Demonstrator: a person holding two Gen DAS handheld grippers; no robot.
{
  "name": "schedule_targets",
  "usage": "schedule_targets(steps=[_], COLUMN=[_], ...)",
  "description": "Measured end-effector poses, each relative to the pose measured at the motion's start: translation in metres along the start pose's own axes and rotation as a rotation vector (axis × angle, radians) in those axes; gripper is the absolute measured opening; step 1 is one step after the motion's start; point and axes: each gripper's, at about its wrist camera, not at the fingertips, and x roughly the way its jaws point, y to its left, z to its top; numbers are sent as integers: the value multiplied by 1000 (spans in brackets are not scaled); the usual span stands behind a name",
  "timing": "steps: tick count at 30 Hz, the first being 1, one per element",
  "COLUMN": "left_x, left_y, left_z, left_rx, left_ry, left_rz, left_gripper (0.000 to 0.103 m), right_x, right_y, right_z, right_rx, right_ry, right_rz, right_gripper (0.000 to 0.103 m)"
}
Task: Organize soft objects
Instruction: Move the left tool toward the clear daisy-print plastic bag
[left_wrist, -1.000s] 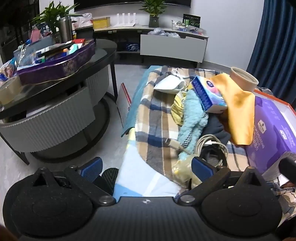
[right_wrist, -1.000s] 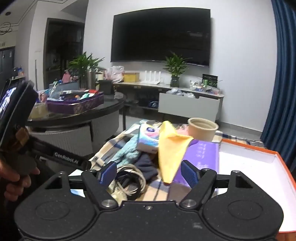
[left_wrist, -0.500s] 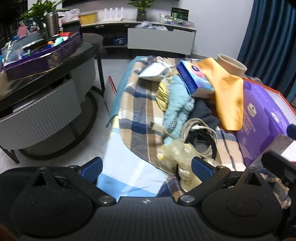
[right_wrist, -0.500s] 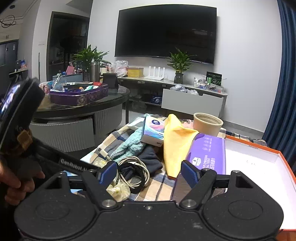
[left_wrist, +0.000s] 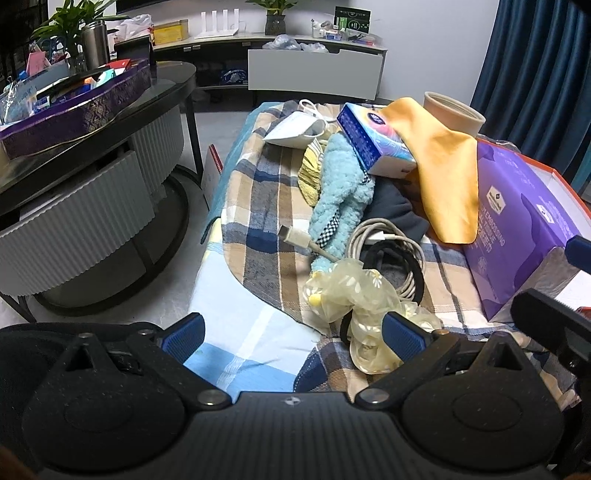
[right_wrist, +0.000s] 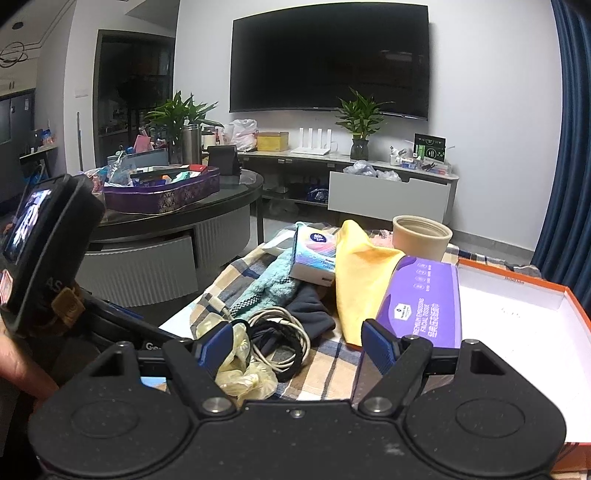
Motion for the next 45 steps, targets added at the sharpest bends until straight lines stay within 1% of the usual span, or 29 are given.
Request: schedule_targets(steps=[40, 45], left_x=[1, 2], left_y=[-9, -9], left_z=[-2, -1], left_rx=[26, 19], left_ry=[4, 6], left_rz=[-15, -4], left_gripper=[103, 103], right_x=[0, 1], right_y=[3, 3], right_z=[-2, -2], right_rx=[19, 20], right_ry=[17, 18], right_rz=[6, 5], right_gripper=[90, 90])
